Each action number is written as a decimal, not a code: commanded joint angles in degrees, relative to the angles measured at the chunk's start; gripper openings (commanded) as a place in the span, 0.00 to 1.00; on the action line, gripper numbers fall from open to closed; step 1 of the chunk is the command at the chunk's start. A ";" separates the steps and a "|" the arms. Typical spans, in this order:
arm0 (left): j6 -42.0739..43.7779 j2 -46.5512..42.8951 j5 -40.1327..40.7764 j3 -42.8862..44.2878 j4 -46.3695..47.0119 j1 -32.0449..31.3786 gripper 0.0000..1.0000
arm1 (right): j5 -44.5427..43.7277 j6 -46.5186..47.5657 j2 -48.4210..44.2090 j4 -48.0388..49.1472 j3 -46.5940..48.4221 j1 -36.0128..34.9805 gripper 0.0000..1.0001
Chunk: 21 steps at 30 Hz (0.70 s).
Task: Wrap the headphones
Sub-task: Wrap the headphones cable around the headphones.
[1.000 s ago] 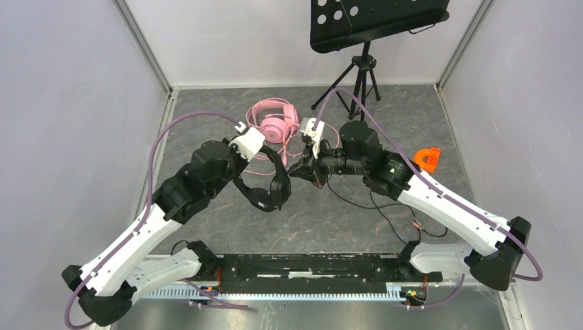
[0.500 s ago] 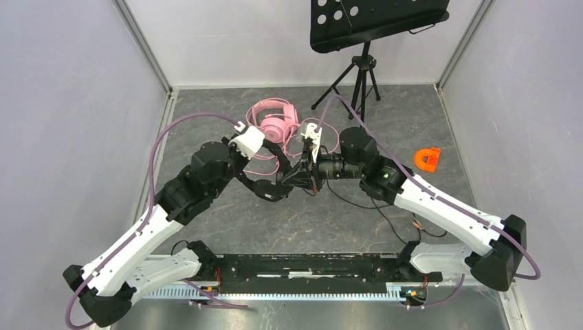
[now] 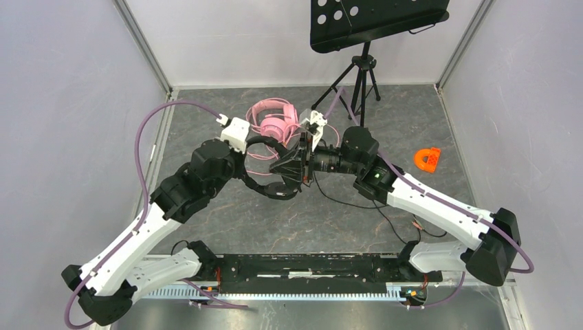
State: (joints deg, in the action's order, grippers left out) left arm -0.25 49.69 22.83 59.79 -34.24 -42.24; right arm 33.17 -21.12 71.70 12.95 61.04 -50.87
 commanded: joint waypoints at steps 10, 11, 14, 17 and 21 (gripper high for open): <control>-25.62 3.72 1.17 6.63 -4.08 0.14 0.02 | -7.39 1.61 -0.52 3.34 -1.95 -3.76 0.19; -27.52 3.88 1.09 6.80 -4.00 0.14 0.02 | -8.45 2.62 -0.81 2.22 -2.03 -4.01 0.20; -31.08 4.50 0.69 7.74 -4.16 0.14 0.02 | -11.56 4.52 -1.53 0.27 -2.43 -4.73 0.21; -33.70 5.05 1.48 8.33 -4.10 0.14 0.02 | -12.87 5.17 -2.08 0.02 -2.94 -5.19 0.22; -35.95 5.07 1.73 8.21 -3.27 0.14 0.02 | -15.98 7.15 -2.60 -1.81 -2.98 -5.88 0.22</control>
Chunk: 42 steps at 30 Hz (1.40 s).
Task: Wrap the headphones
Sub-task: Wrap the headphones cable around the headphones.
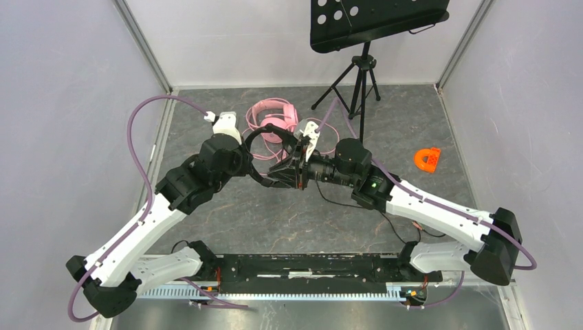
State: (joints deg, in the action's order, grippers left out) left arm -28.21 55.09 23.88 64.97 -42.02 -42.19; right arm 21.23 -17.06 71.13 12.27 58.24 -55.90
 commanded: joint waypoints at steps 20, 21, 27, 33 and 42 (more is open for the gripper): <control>-13.81 -1.77 0.32 1.70 8.15 0.10 0.02 | -15.97 12.02 -1.51 -3.85 0.75 -6.32 0.20; -13.74 -1.50 0.80 1.59 8.11 0.10 0.02 | -16.29 12.20 -1.20 -4.45 1.62 -6.37 0.20; -13.69 -0.13 3.03 0.78 8.35 0.10 0.02 | -18.42 13.42 0.49 -5.41 5.06 -7.28 0.27; -14.22 0.12 2.23 0.77 9.32 0.11 0.02 | -19.48 14.62 1.82 -4.97 5.00 -7.62 0.16; -16.69 -0.07 -2.29 -0.22 12.14 0.12 0.02 | -20.62 16.49 4.06 -3.05 4.62 -8.51 0.15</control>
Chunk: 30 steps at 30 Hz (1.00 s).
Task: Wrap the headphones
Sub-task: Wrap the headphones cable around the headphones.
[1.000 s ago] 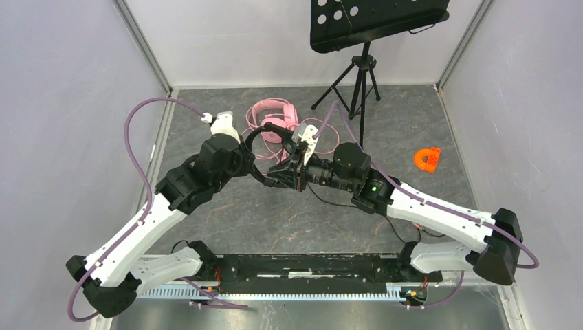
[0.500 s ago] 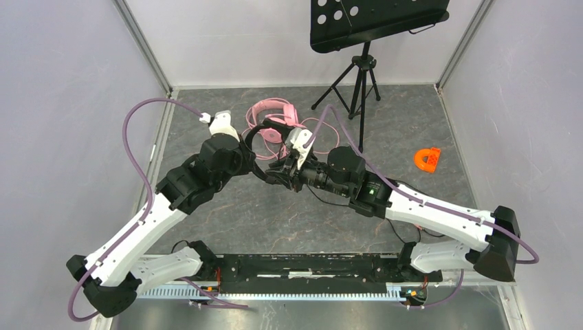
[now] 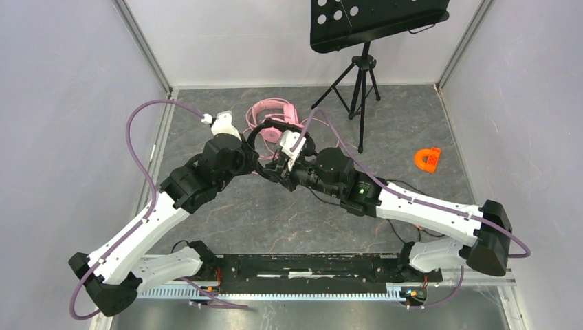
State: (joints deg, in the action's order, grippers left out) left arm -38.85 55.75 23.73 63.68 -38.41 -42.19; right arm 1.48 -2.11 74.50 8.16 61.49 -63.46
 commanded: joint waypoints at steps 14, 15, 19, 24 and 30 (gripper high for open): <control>-10.28 -4.47 -5.84 0.44 11.38 0.18 0.02 | -1.65 10.46 -8.32 9.19 -12.30 -2.47 0.25; -10.61 -4.72 -6.18 0.26 11.63 0.18 0.02 | -1.59 10.90 -8.67 9.07 -12.56 -2.38 0.26; -10.63 -4.73 -6.01 -0.05 12.13 0.18 0.02 | -1.65 11.43 -9.39 9.46 -12.79 -2.56 0.29; -10.10 -3.43 -5.61 -0.46 12.31 0.19 0.02 | -1.65 10.13 -10.11 8.10 -9.93 -3.45 0.33; -10.76 -3.62 -6.44 -0.77 13.18 0.18 0.02 | -4.21 9.14 -12.59 7.81 -11.87 -4.46 0.31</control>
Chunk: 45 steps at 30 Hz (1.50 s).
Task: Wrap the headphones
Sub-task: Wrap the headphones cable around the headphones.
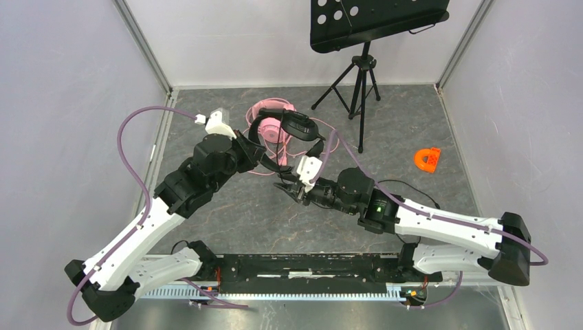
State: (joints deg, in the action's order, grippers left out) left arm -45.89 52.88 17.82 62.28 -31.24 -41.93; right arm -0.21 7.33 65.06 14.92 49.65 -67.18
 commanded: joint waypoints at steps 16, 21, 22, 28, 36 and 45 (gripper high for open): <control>-5.96 -2.32 -4.90 1.37 6.11 -0.08 0.02 | -1.78 21.34 -6.50 31.20 -23.06 -0.70 0.57; -6.58 -2.20 -6.55 1.44 6.11 -0.08 0.02 | -2.66 23.30 -2.03 40.70 -25.56 -0.67 0.63; -6.71 -2.23 -6.95 1.48 6.11 -0.08 0.02 | -2.97 23.78 -1.25 42.20 -25.73 -0.55 0.63; -6.67 -2.69 -8.18 1.70 6.03 -0.12 0.02 | -3.31 25.44 3.56 46.93 -25.07 0.26 0.63; -6.67 -2.90 -9.07 1.62 5.76 -0.09 0.02 | -0.87 24.67 8.48 48.36 -23.14 1.79 0.62; -6.67 -3.35 -9.98 1.34 5.84 -0.11 0.02 | 0.03 23.95 12.34 48.84 -21.46 2.49 0.44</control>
State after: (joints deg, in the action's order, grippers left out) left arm -49.98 51.20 8.71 62.28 -29.87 -41.93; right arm -1.26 31.62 77.14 59.94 25.23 -65.10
